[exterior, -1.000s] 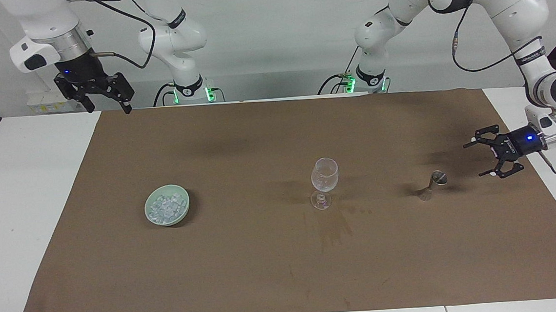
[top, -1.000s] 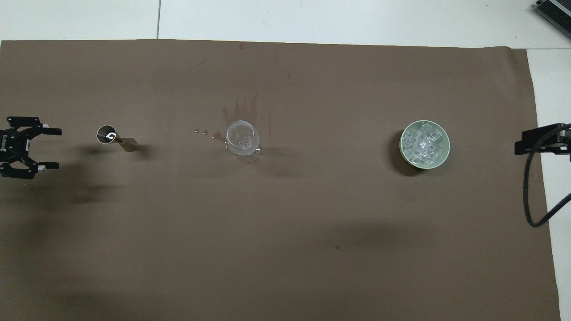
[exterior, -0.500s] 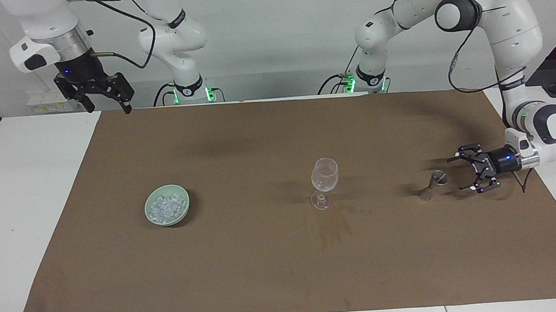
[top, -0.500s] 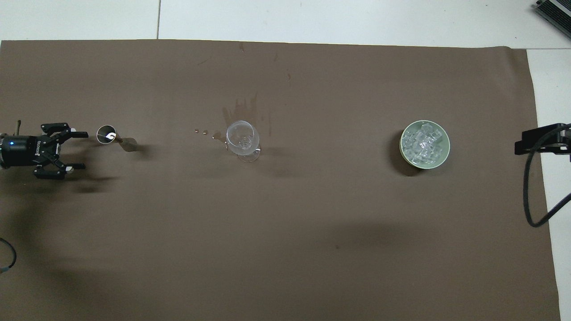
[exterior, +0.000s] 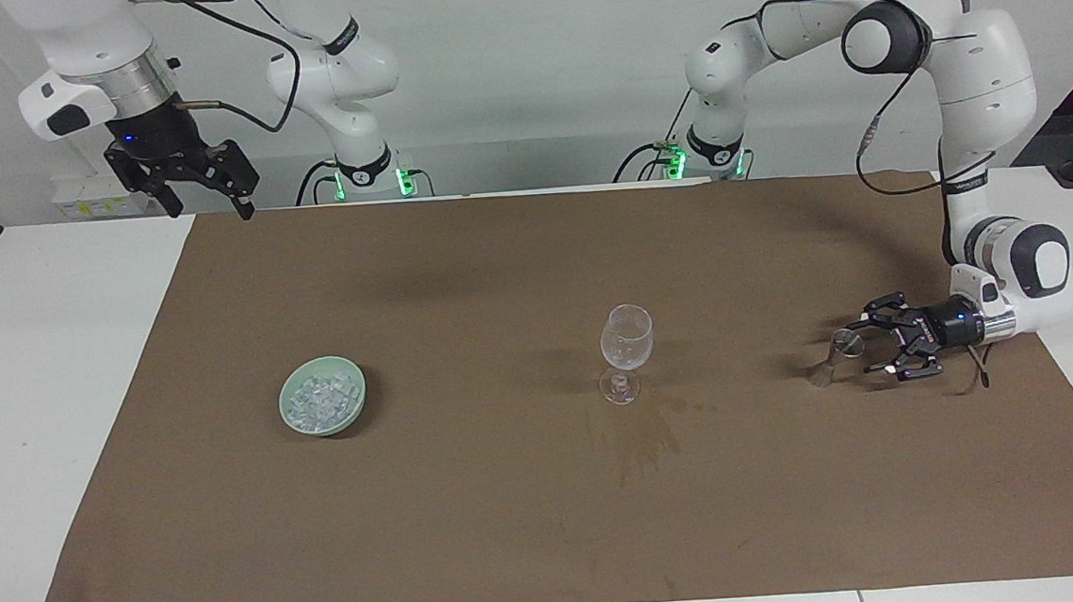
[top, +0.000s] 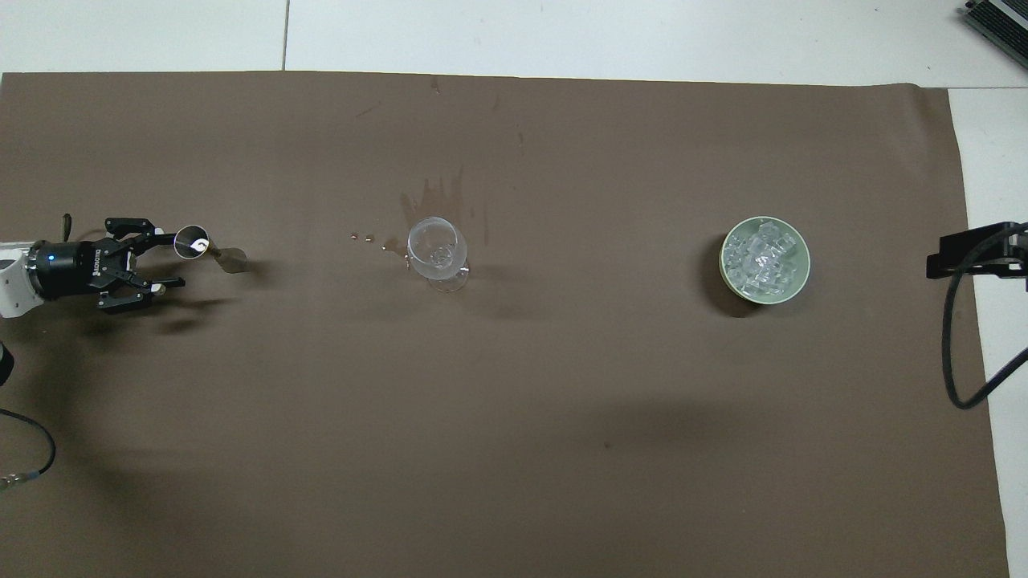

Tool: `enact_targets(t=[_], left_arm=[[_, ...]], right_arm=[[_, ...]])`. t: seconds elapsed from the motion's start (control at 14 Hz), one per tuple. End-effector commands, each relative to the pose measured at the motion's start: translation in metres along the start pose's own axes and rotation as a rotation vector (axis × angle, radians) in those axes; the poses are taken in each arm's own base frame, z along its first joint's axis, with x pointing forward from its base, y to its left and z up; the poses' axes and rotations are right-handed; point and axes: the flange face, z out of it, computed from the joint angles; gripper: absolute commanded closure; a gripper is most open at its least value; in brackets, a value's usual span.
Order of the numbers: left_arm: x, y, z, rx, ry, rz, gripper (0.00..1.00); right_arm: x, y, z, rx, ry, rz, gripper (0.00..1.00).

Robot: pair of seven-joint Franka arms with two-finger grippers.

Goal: Pour wine and add ice with both arms
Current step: 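Reach the left gripper to the small dark metal cup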

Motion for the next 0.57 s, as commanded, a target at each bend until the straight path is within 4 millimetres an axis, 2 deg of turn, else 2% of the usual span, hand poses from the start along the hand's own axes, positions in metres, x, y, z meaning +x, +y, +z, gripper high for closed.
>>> enact_targets(t=[0.0,0.5], left_arm=[[-0.006,0.002,0.002,0.002,0.061,0.045,0.31],[-0.014,-0.003,0.018,0.007,0.103,0.038,0.32]], right_arm=[[-0.003,0.002,-0.002,0.024,0.008,0.004,0.00],[-0.003,0.002,-0.002,0.024,0.008,0.002,0.00]])
